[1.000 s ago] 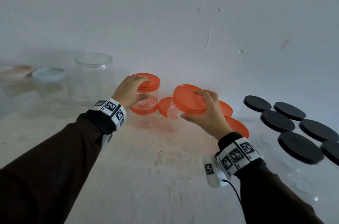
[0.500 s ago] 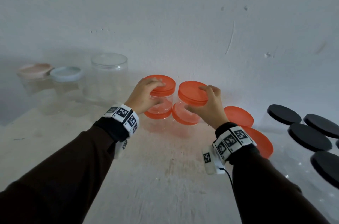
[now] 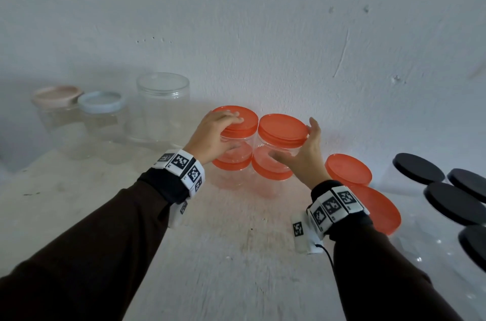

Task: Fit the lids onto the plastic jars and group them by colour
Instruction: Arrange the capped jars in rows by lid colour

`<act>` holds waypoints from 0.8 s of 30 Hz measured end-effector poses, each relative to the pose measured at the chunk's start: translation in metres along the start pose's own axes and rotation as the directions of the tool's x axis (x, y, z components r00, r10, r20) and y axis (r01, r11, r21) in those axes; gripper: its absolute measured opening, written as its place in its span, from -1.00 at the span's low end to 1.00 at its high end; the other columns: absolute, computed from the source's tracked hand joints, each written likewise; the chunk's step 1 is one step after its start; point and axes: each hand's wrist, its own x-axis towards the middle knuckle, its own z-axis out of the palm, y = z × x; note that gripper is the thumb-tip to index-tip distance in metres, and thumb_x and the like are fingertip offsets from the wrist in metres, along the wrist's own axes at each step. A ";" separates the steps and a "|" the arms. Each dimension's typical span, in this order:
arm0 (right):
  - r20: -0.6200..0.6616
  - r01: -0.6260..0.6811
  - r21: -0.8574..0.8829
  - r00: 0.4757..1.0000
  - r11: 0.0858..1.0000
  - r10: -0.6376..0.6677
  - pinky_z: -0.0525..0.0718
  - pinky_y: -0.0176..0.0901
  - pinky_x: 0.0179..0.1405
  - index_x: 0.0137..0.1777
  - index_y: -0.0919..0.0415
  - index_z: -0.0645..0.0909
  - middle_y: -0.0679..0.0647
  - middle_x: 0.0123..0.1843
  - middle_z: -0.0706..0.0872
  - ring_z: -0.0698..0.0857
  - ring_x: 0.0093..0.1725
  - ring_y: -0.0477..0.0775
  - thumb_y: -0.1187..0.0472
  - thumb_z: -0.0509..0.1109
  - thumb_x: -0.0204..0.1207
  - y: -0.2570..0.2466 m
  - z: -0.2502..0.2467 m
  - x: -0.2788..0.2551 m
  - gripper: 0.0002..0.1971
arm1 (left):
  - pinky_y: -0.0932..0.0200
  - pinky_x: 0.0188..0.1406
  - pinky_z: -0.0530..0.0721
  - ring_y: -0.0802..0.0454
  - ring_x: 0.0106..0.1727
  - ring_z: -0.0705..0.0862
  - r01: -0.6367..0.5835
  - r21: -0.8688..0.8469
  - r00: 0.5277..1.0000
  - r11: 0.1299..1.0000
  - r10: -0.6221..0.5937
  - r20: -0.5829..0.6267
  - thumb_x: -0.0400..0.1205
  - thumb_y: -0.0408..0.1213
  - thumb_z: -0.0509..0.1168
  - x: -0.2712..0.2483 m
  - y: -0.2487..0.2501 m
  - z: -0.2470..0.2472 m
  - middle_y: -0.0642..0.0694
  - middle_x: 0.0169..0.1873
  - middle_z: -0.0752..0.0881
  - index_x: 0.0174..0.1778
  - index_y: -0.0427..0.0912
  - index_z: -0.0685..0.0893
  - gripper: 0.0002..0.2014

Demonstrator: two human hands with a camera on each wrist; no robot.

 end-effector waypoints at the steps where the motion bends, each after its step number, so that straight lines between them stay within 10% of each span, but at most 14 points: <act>1: -0.002 -0.030 0.022 1.000 0.999 0.030 0.21 -0.05 0.48 0.62 0.20 -0.19 0.19 0.61 0.05 0.16 0.58 0.13 0.16 0.63 0.26 0.003 0.000 -0.003 0.15 | -0.15 0.52 0.23 -0.07 0.44 0.42 -0.001 0.001 1.000 1.000 0.001 -0.004 0.39 -0.27 0.53 0.000 0.000 0.000 -0.13 0.37 0.55 0.31 -0.20 0.60 -0.45; 8: 0.031 -0.208 -0.038 0.977 0.977 0.209 0.43 0.11 0.43 0.60 0.27 0.00 0.19 0.56 0.21 0.38 0.47 0.17 0.13 0.61 0.29 0.031 0.010 -0.024 0.03 | 0.01 0.51 0.21 -0.06 0.45 0.40 -0.003 0.006 1.000 1.000 0.003 -0.012 0.40 -0.30 0.53 0.000 -0.004 0.002 -0.10 0.38 0.54 0.32 -0.18 0.59 -0.46; 24: 0.013 -0.166 -0.100 0.986 0.981 0.168 0.55 -0.10 0.25 0.49 0.33 0.25 0.20 0.38 0.40 0.53 0.24 0.11 0.18 0.58 0.34 0.043 0.018 -0.011 -0.21 | -0.06 0.47 0.32 -0.08 0.40 0.44 0.005 -0.001 1.000 1.000 -0.005 -0.029 0.37 -0.31 0.54 0.000 -0.003 0.003 -0.11 0.35 0.56 0.30 -0.19 0.61 -0.45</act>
